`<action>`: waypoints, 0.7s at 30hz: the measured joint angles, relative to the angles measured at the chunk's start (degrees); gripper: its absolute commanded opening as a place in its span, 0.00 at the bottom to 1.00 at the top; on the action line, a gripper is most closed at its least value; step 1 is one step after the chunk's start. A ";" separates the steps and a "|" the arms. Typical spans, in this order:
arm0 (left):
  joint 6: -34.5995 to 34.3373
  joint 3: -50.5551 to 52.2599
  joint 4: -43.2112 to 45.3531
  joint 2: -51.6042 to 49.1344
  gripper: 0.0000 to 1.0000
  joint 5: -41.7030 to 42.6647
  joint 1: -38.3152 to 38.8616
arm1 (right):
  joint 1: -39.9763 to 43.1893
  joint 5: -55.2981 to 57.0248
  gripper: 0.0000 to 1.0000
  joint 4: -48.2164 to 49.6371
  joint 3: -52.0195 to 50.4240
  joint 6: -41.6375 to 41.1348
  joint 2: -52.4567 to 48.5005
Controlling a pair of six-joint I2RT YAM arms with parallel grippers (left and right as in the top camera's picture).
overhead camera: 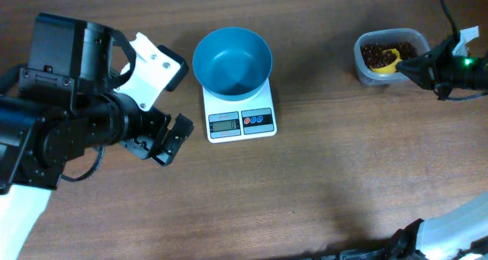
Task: Scoop item into bowl and weigh 50g on scale
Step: 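Scoop red beans and lift the filled scoop with the right gripper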
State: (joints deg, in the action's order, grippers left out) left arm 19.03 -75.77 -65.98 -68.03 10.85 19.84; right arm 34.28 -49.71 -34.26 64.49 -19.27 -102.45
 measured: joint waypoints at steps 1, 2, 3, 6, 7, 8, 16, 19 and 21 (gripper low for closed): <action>0.00 0.00 0.02 0.00 0.99 0.00 0.00 | 0.55 -0.66 0.04 0.00 0.00 0.00 0.00; 0.00 0.00 0.02 0.00 0.99 0.00 0.00 | 1.57 -1.40 0.04 0.02 0.00 0.02 0.00; 0.00 0.00 0.02 0.00 0.99 0.00 0.00 | 2.47 -1.99 0.04 0.00 0.00 0.02 0.00; 0.00 0.00 0.02 0.00 0.99 0.00 0.00 | 4.28 -4.28 0.04 0.04 0.00 1.18 0.00; 0.00 0.00 0.02 0.00 0.99 0.00 0.00 | 4.37 -4.66 0.04 0.13 0.00 1.64 0.00; 0.00 0.00 0.02 0.00 0.99 0.00 0.00 | 4.37 -5.27 0.04 0.28 0.00 2.60 0.00; 0.00 0.00 0.02 0.00 0.99 0.00 0.00 | 4.37 -8.59 0.04 0.28 0.00 6.69 0.00; 0.00 0.00 0.02 0.00 0.99 0.00 0.00 | 4.37 -9.73 0.04 0.28 0.00 7.23 0.00; 0.00 0.00 0.02 0.00 0.99 0.00 0.00 | 4.52 -10.99 0.04 0.26 0.00 7.37 0.00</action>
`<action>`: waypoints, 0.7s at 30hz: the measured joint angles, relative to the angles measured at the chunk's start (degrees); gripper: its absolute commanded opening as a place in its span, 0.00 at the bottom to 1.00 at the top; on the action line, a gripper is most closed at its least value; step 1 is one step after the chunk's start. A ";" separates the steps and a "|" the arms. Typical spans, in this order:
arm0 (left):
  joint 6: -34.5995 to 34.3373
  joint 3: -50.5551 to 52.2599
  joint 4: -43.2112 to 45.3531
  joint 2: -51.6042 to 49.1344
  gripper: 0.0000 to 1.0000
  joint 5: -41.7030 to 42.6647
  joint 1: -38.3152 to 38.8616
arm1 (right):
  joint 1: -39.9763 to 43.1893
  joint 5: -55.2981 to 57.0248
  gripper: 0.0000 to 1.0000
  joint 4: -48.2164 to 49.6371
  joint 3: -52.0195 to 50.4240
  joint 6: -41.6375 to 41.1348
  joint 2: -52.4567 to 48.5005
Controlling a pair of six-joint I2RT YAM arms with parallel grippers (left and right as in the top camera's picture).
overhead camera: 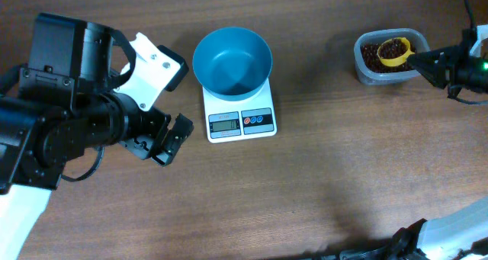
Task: Scoop item into bowl and weigh 50g on scale
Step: 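Scoop red beans and lift the filled scoop with the right gripper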
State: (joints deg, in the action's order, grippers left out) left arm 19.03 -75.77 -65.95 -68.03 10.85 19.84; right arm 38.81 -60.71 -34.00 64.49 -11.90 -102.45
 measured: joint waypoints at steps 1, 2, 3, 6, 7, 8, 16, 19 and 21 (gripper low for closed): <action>0.00 0.00 0.00 0.00 0.99 0.00 0.00 | 0.15 -0.48 0.04 -0.07 0.00 0.11 0.00; 0.00 0.00 0.00 0.00 0.99 0.00 0.00 | 0.85 -0.92 0.04 -0.46 0.00 0.39 0.00; 0.00 0.00 0.00 0.00 0.99 0.00 0.00 | 1.64 -0.98 0.04 -0.70 0.00 0.59 0.00; 0.00 0.00 0.00 0.00 0.99 0.00 0.00 | 5.46 -1.33 0.04 -1.11 0.00 1.33 0.00; 0.00 0.00 0.00 0.00 0.99 0.00 0.00 | 6.45 -1.36 0.04 -1.14 0.00 1.44 0.00; 0.00 0.00 0.00 0.00 0.99 0.00 0.00 | 6.67 -1.36 0.04 -1.11 -0.02 1.53 0.00; 0.00 0.00 0.00 0.00 0.99 0.00 0.00 | 6.86 -5.60 0.04 -1.18 -0.28 4.07 0.00; 0.00 0.00 -0.02 0.00 0.99 0.00 0.00 | 6.86 -9.25 0.04 -1.16 -0.33 4.48 0.00; 0.00 0.00 0.00 0.00 0.99 0.00 0.00 | 6.86 -10.86 0.04 -1.16 -0.33 4.57 0.00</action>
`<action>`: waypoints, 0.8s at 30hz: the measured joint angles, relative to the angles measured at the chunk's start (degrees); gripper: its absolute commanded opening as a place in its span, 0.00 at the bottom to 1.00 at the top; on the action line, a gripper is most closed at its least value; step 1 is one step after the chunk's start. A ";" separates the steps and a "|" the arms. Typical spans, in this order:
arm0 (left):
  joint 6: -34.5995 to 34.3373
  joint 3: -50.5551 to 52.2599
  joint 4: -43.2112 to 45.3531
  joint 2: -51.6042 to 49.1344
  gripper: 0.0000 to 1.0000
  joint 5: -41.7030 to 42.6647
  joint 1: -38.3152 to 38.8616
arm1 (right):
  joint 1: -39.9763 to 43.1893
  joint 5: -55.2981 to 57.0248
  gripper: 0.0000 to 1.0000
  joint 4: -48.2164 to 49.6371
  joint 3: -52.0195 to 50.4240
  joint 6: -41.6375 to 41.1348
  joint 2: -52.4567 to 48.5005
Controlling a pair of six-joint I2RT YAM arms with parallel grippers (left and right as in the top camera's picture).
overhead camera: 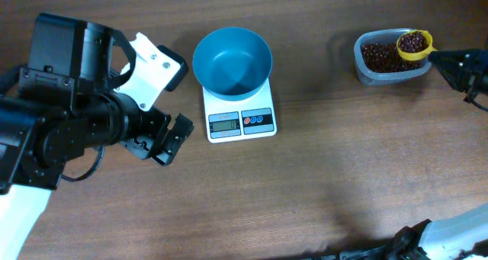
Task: Scoop item into bowl and weigh 50g on scale
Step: 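Scoop red beans and lift the filled scoop with the right gripper, then carry the filled scoop left over the teal bowl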
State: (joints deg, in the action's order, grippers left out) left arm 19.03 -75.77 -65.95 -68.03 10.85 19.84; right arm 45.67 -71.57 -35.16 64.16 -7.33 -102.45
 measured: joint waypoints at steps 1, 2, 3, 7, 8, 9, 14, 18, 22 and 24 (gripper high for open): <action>0.00 0.00 0.00 0.00 0.99 0.00 0.00 | 0.00 -0.76 0.04 0.00 0.00 0.04 0.00; 0.00 0.00 0.00 0.00 0.99 0.00 0.00 | 0.00 -1.84 0.04 -0.02 0.00 0.04 0.00; 0.00 0.00 0.00 0.00 0.99 0.00 0.00 | 0.00 -2.67 0.04 -0.02 0.00 0.04 0.00; 0.00 0.00 0.00 0.00 0.99 0.00 0.00 | 0.00 -5.79 0.04 -0.13 0.00 0.02 0.00; 0.00 0.00 0.00 0.00 0.99 0.00 0.00 | 0.00 -6.40 0.04 -0.15 0.00 0.02 0.00; 0.00 0.00 0.00 0.00 0.99 0.00 0.00 | 0.00 -7.17 0.04 -0.15 0.00 0.00 0.00; 0.00 0.00 0.00 0.00 0.99 0.00 0.00 | -1.33 -8.41 0.04 -0.13 0.00 0.00 0.00; 0.00 0.00 0.00 0.00 0.99 0.00 0.00 | -6.71 -8.74 0.04 -0.13 0.00 -0.24 0.00; 0.00 0.00 0.00 0.00 0.99 0.00 0.00 | -11.91 -8.96 0.04 -0.13 0.00 -0.72 0.00; 0.00 0.00 0.00 0.00 0.99 0.00 0.00 | -15.41 -8.96 0.04 0.04 0.00 -1.75 0.00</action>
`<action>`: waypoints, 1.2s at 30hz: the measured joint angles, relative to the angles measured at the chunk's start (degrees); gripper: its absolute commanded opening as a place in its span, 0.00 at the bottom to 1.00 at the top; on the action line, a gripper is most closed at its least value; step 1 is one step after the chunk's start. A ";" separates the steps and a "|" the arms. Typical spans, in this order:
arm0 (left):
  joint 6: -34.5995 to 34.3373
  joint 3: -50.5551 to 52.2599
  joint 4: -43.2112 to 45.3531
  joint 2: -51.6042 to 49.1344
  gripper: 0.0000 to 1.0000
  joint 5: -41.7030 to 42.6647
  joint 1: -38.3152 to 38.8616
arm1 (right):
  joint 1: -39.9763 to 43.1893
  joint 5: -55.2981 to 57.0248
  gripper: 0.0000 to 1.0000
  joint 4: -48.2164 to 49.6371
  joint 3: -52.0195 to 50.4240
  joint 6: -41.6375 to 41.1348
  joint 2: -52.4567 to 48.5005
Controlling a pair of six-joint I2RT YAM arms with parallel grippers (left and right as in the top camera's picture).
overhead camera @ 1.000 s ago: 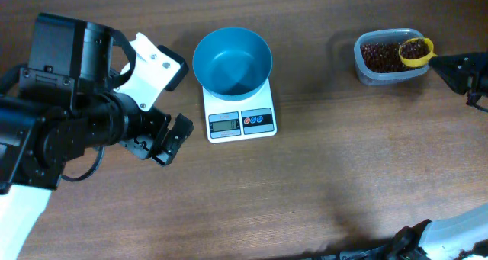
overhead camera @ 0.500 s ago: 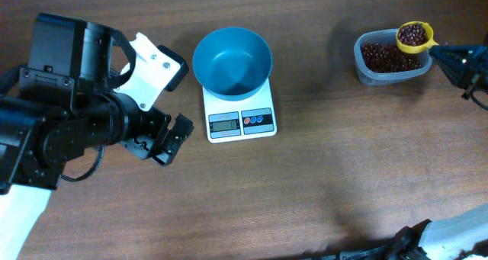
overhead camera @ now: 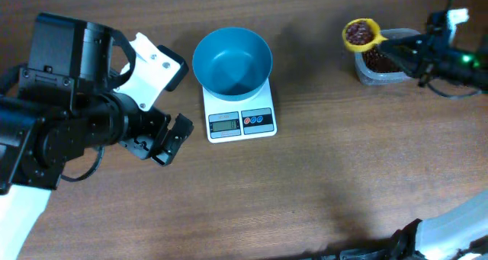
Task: Scoop item into bowl and weigh 50g on scale
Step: 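Carry the filled scoop left over the teal bowl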
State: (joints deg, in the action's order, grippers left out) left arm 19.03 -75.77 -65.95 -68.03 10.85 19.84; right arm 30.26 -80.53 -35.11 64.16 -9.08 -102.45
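Observation:
A blue bowl (overhead camera: pixel 232 60) stands empty on a white scale (overhead camera: pixel 240 115) with its display facing the table's front. At the far right, a clear tub of brown beans (overhead camera: pixel 380 62) is partly covered by my right gripper (overhead camera: pixel 408 52). That gripper is shut on the handle of a yellow scoop (overhead camera: pixel 361 34), which is heaped with beans and hangs just left of the tub, well right of the bowl. My left gripper (overhead camera: pixel 169 138) rests open left of the scale with nothing in it.
The brown wooden table (overhead camera: pixel 305 184) carries only the scale and the tub. A white part of the right arm (overhead camera: pixel 450 229) shows at the bottom right corner. The bulky left arm (overhead camera: pixel 69 115) fills the left side.
The right gripper has moved left with the filled scoop. The scoop was over the tub's right end and now hangs past its left edge. The left arm has not moved.
The scoop first lay low among the beans in the tub, held by the right gripper. Then it sat higher, and after that it was full at the tub's right end. Now it hangs full, left of the tub, toward the bowl.

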 measured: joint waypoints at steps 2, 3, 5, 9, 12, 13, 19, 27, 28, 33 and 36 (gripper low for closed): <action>0.00 0.00 0.00 0.00 0.99 0.00 0.00 | -2.67 0.00 0.04 0.24 0.00 -0.76 0.00; 0.00 0.00 0.00 0.00 0.99 0.00 0.00 | -3.76 -0.02 0.04 0.28 0.00 -1.16 0.00; 0.00 0.00 0.02 0.00 0.99 0.00 0.00 | -6.10 -0.07 0.04 2.21 -0.11 -2.89 0.00; 0.00 0.00 -0.04 0.00 0.99 0.00 0.00 | -10.29 -0.44 0.04 11.78 -0.57 -9.79 -0.04; 0.00 0.00 0.00 0.00 0.99 0.00 0.00 | -13.20 -0.66 0.04 20.15 -0.70 -16.98 -0.04; 0.00 0.00 0.02 0.00 0.99 0.00 0.02 | -14.25 -0.76 0.04 22.18 -0.72 -19.21 -0.07; 0.00 0.00 0.00 0.00 0.99 0.00 0.04 | -21.84 -0.87 0.04 34.36 -0.74 -31.04 -0.07; 0.00 0.00 0.00 0.00 0.99 0.00 0.04 | -28.87 1.55 0.04 36.33 -0.74 -29.18 -0.09; 0.00 0.00 0.00 0.00 0.99 0.00 0.04 | -29.42 1.68 0.04 36.33 -0.74 -27.15 -0.09; 0.00 0.00 0.00 0.00 0.99 0.00 0.04 | -31.19 4.46 0.04 36.35 -0.74 -14.34 -0.09; 0.00 0.00 0.00 0.00 0.99 0.00 0.04 | -31.61 7.76 0.04 36.33 -0.74 -7.82 -0.09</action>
State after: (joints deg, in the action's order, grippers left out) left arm 19.03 -75.77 -65.95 -68.03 10.85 19.88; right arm -1.34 -72.77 1.21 63.42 -16.91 -102.54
